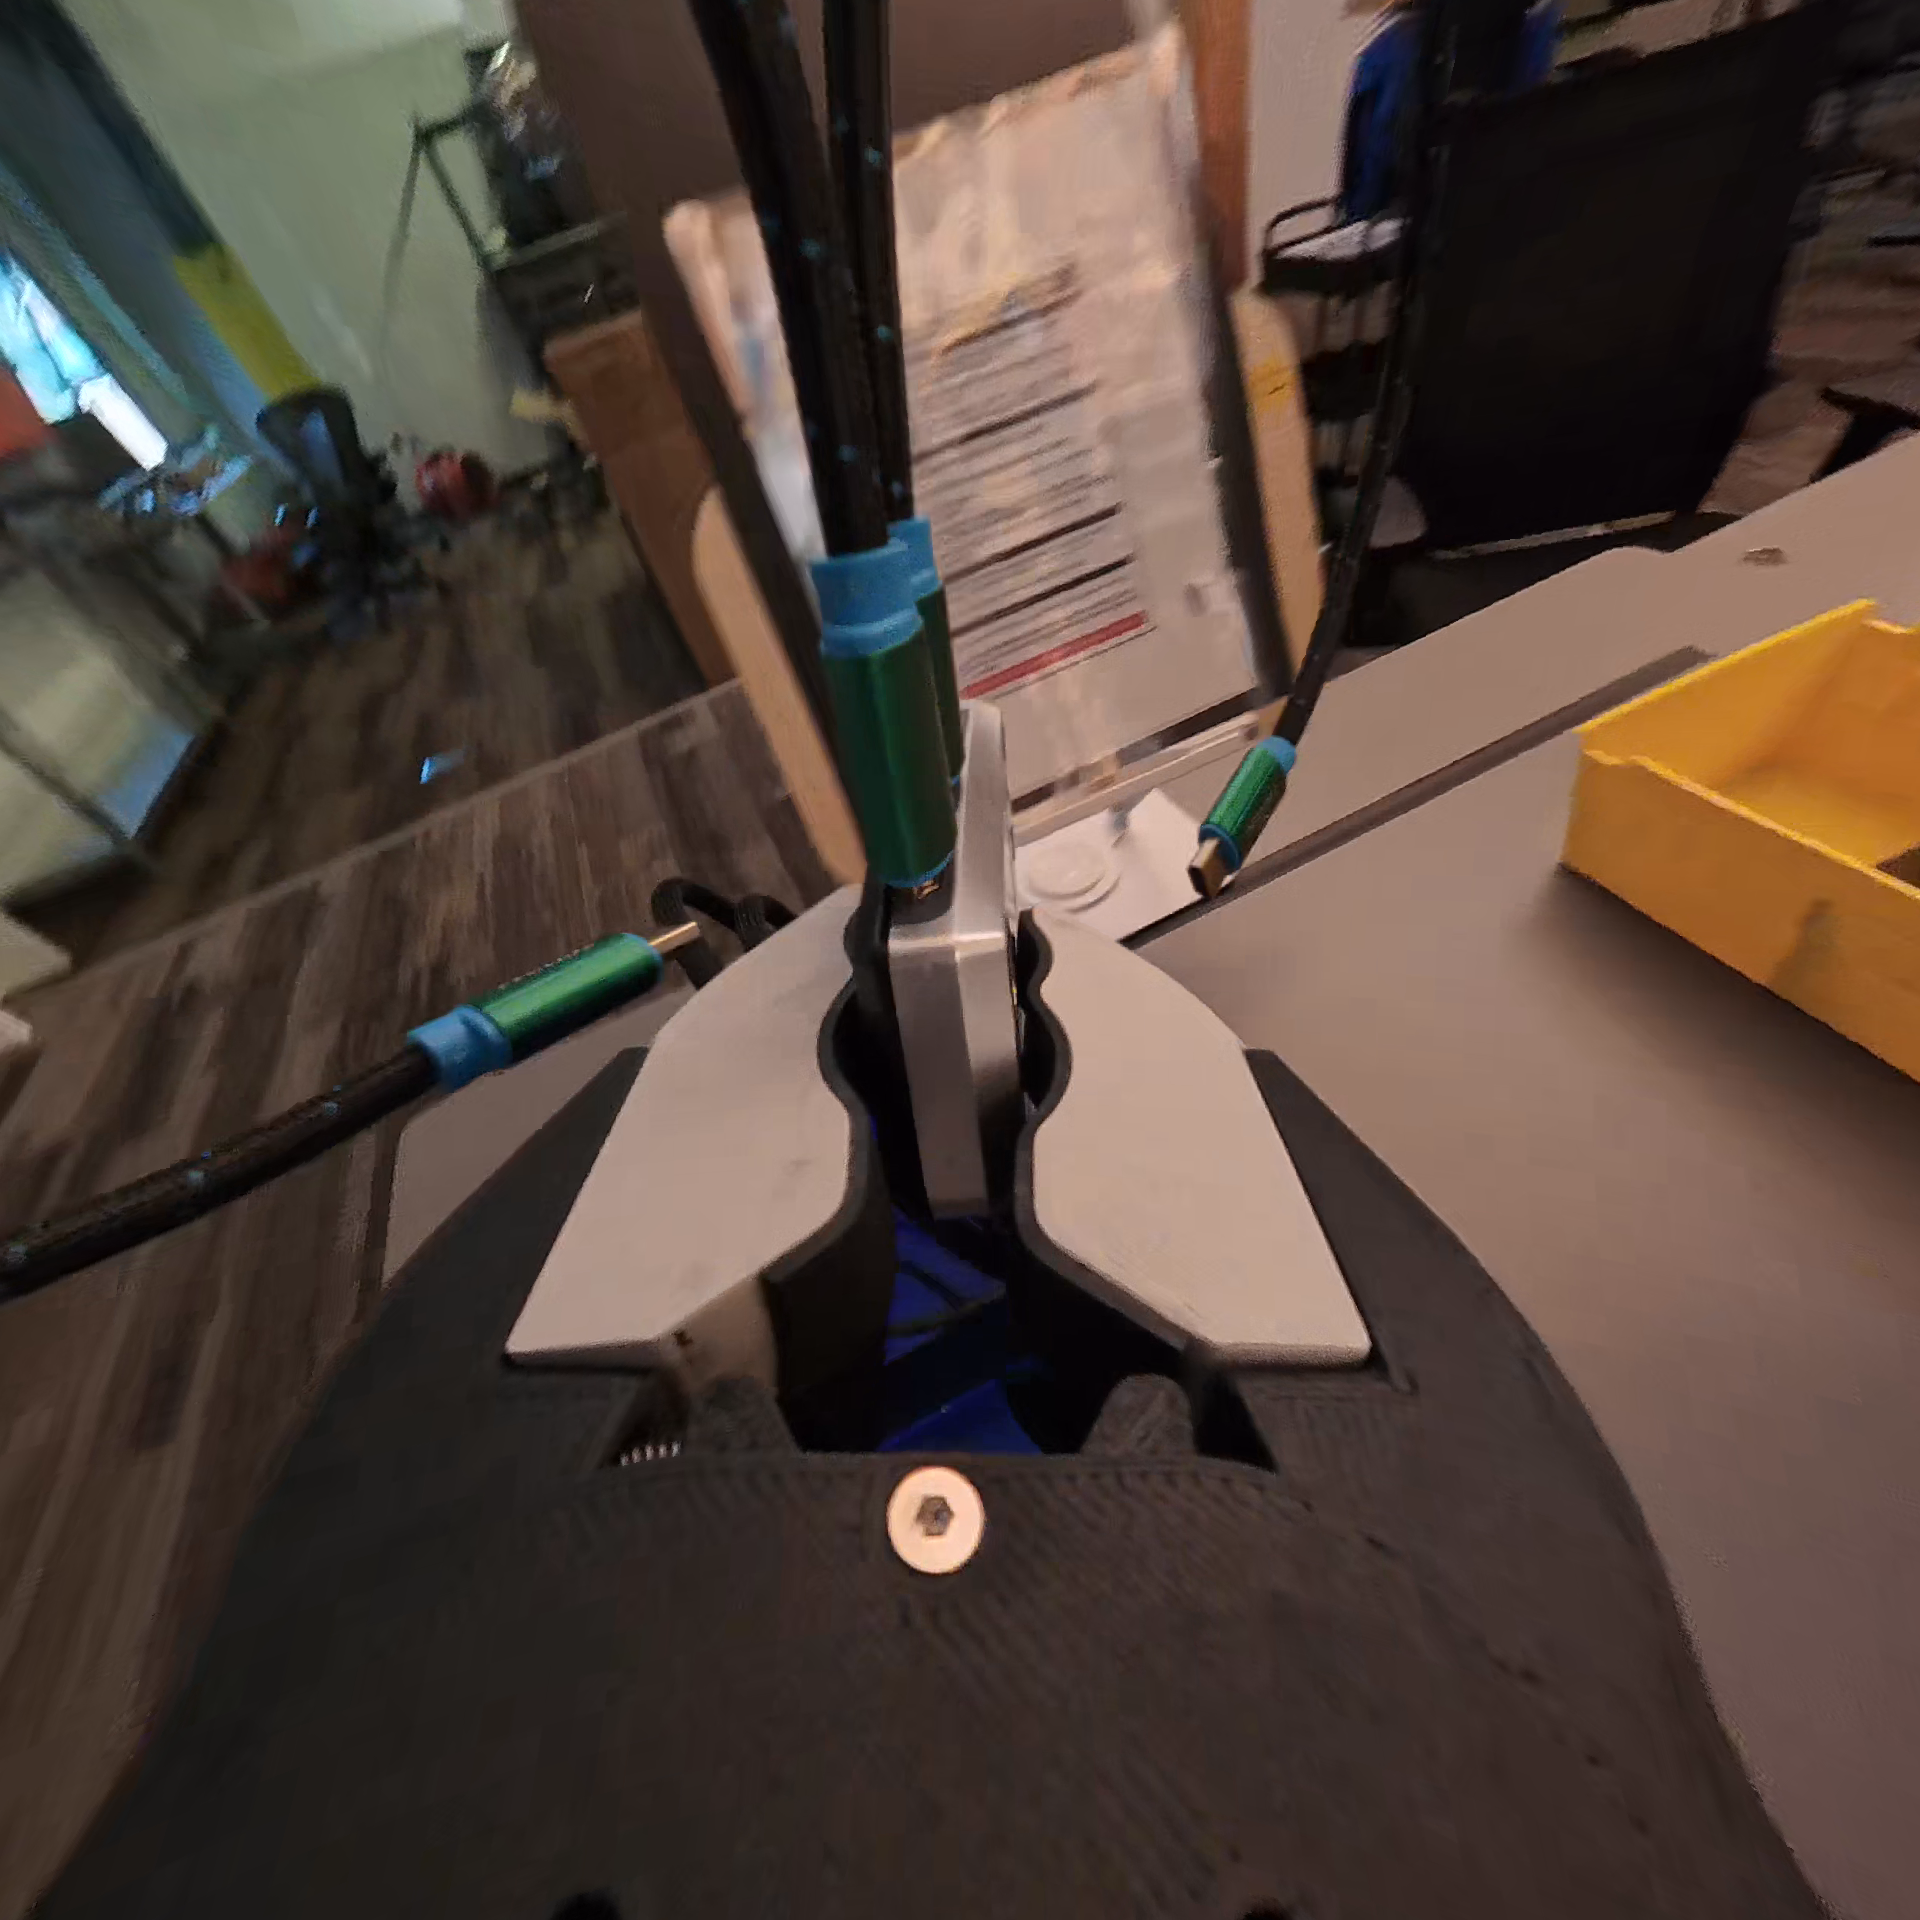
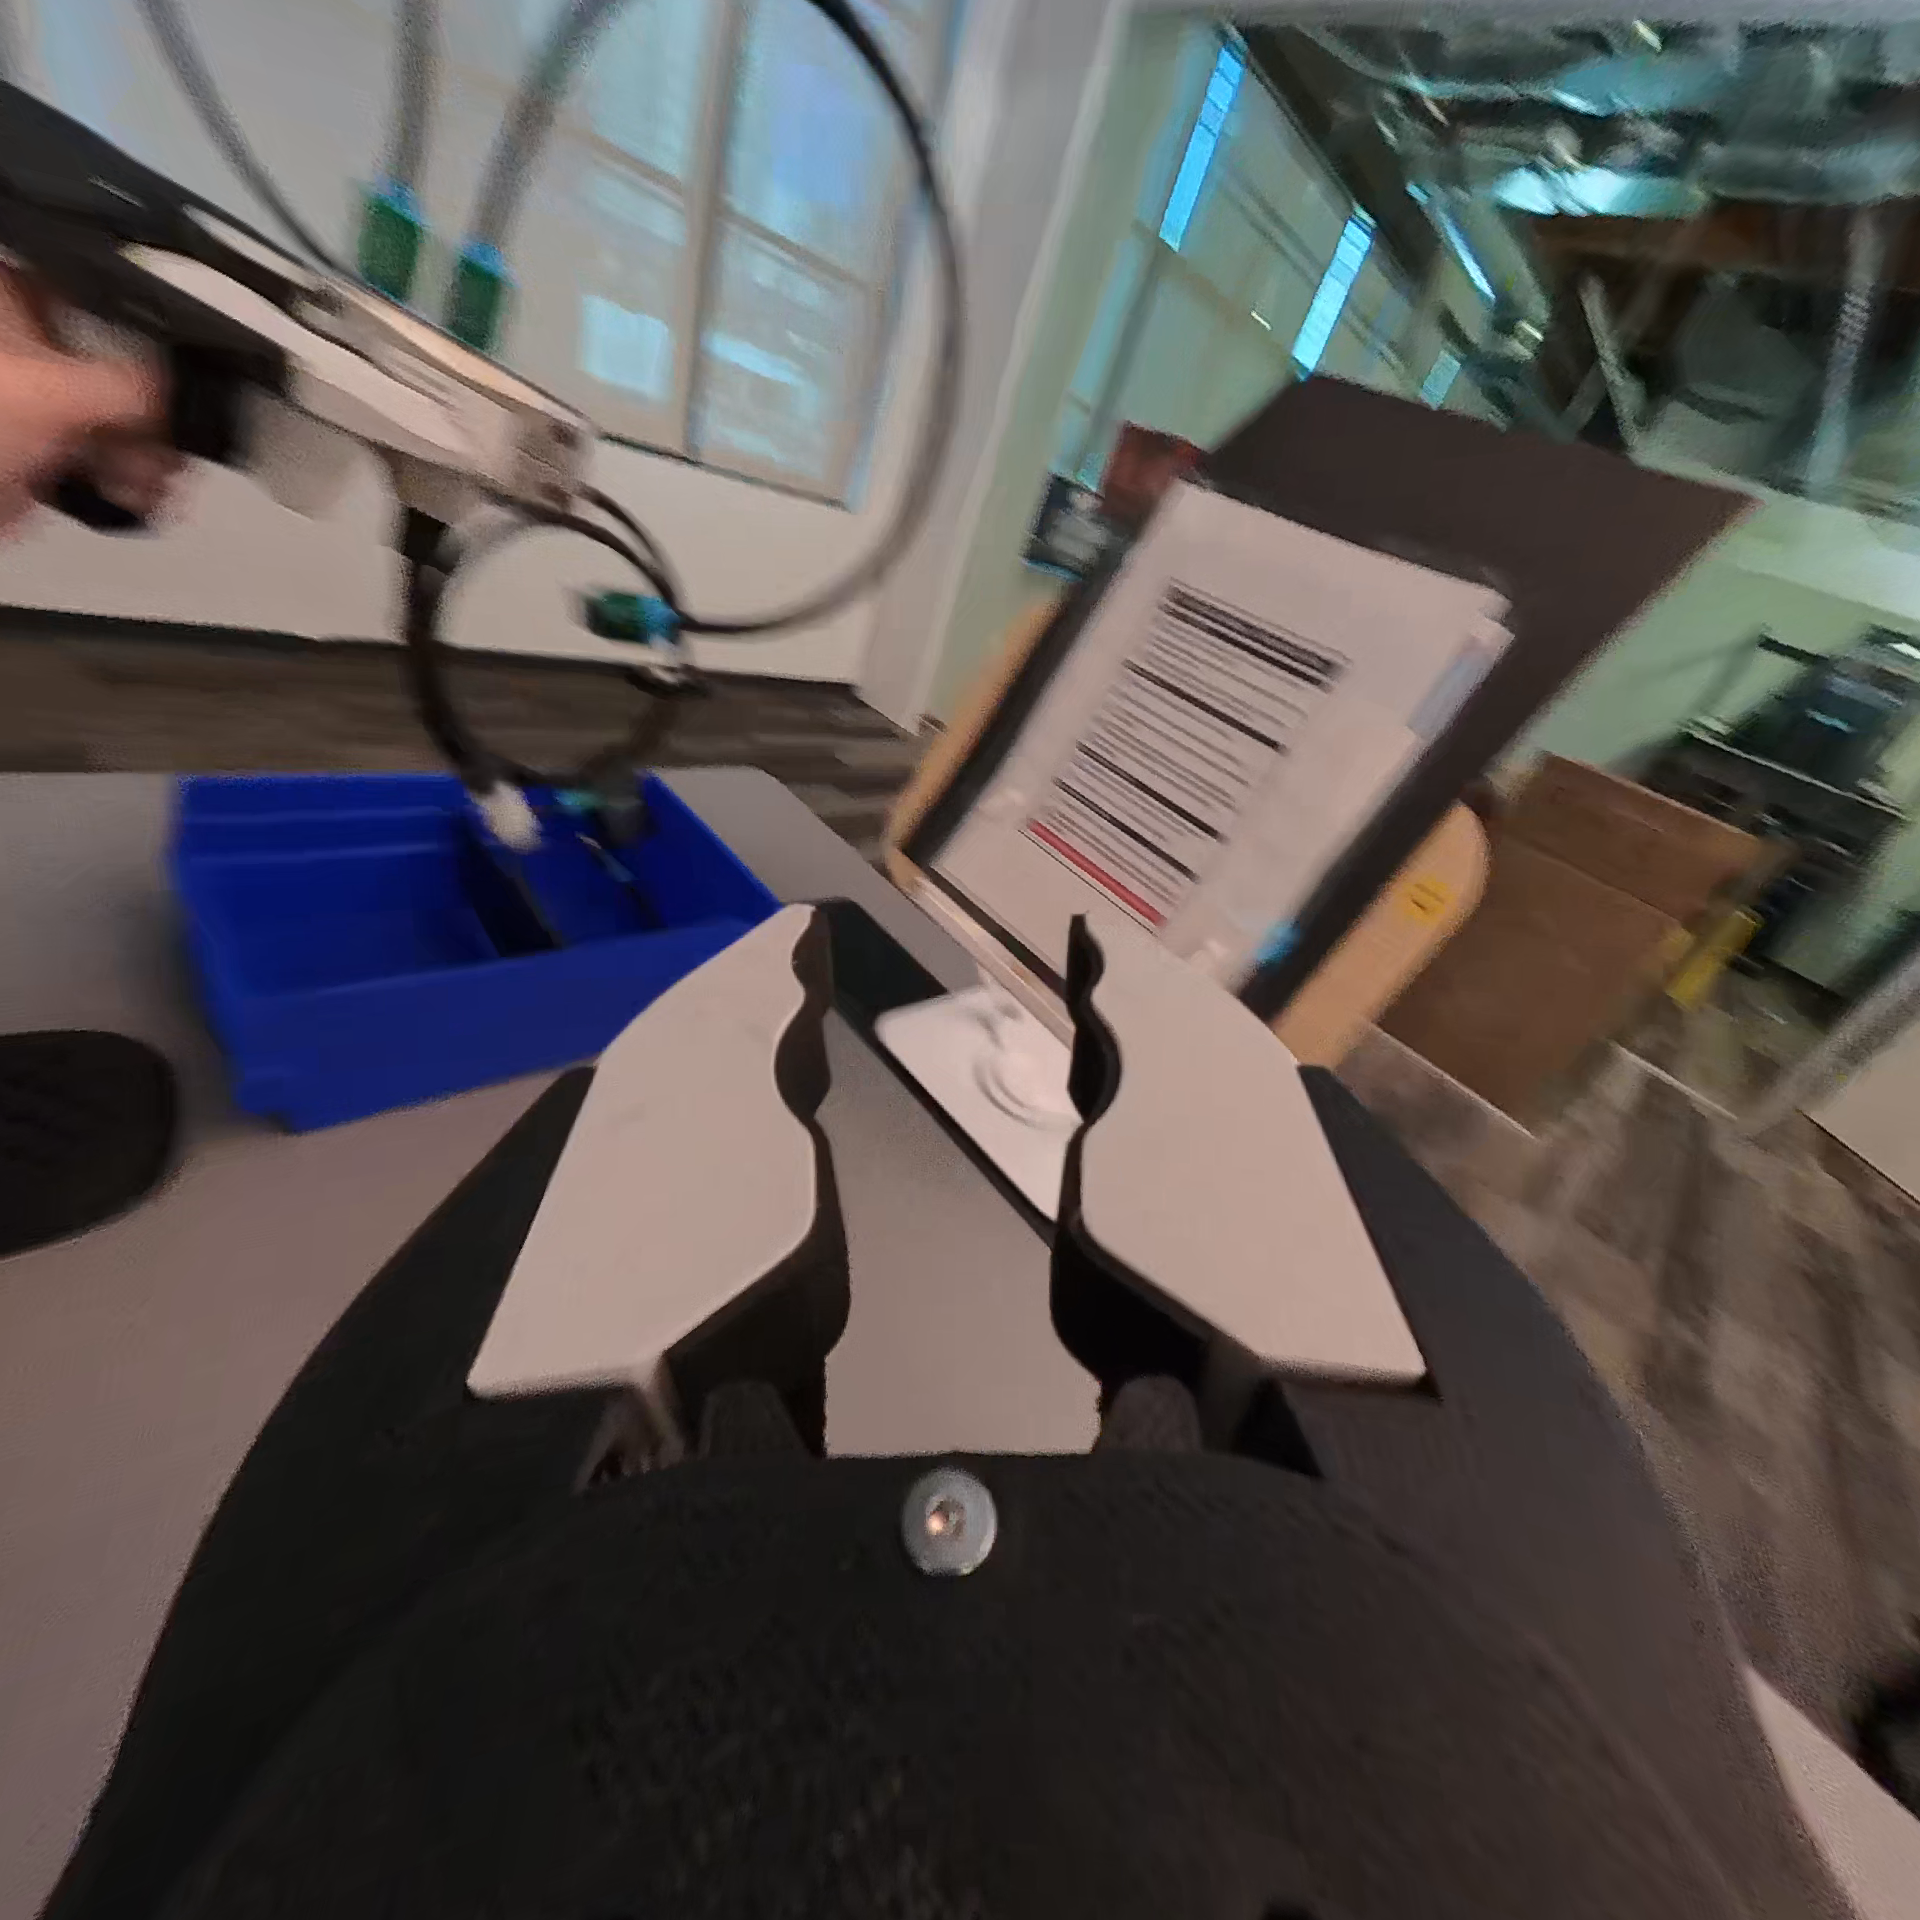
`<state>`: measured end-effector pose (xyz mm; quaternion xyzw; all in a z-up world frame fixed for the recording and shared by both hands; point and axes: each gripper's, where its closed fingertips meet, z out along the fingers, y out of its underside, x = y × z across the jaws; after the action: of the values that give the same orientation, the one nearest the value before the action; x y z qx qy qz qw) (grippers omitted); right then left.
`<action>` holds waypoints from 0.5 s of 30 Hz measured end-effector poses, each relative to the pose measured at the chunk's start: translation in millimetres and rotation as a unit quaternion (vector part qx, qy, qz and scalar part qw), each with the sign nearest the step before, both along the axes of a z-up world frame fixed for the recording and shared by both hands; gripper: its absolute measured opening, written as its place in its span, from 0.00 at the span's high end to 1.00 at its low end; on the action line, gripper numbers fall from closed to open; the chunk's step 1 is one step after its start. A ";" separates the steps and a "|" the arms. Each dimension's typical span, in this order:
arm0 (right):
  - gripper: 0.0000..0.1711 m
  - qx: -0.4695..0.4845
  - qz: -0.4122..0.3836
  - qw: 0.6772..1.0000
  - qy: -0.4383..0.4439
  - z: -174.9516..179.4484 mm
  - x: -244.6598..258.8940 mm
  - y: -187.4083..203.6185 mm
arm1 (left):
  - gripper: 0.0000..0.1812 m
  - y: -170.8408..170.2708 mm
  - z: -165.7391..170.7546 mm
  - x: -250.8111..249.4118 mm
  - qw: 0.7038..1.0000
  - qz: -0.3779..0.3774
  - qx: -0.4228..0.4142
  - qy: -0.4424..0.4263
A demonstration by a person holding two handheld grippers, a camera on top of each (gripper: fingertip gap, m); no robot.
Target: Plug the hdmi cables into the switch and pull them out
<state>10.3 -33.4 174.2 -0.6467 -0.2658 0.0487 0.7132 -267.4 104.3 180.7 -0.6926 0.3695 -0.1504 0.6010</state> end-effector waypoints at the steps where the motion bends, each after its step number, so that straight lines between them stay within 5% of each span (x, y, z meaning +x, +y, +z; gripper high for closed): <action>1: 0.76 0.010 0.037 0.999 0.009 6.4 -16.2 -9.5 | 0.88 -11.3 4.4 13.5 1.000 -0.021 0.014 0.000; 6: 0.80 0.080 0.156 0.983 0.054 39.6 -73.9 -62.9 | 0.88 -62.5 24.2 79.8 0.992 -0.119 0.046 -0.005; 11: 0.80 0.069 0.186 0.978 0.064 40.1 -102.7 -78.5 | 0.88 -99.4 28.5 137.7 0.976 -0.199 0.079 -0.032; 15: 0.80 0.009 0.132 0.987 0.095 27.2 -100.7 -57.7 | 0.88 -101.6 8.3 167.2 0.969 -0.197 0.143 -0.035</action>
<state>-90.4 -91.0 201.5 -0.5919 -0.2808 0.2014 0.7282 -100.2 2.7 189.0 -0.5074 0.4952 -0.2361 0.6645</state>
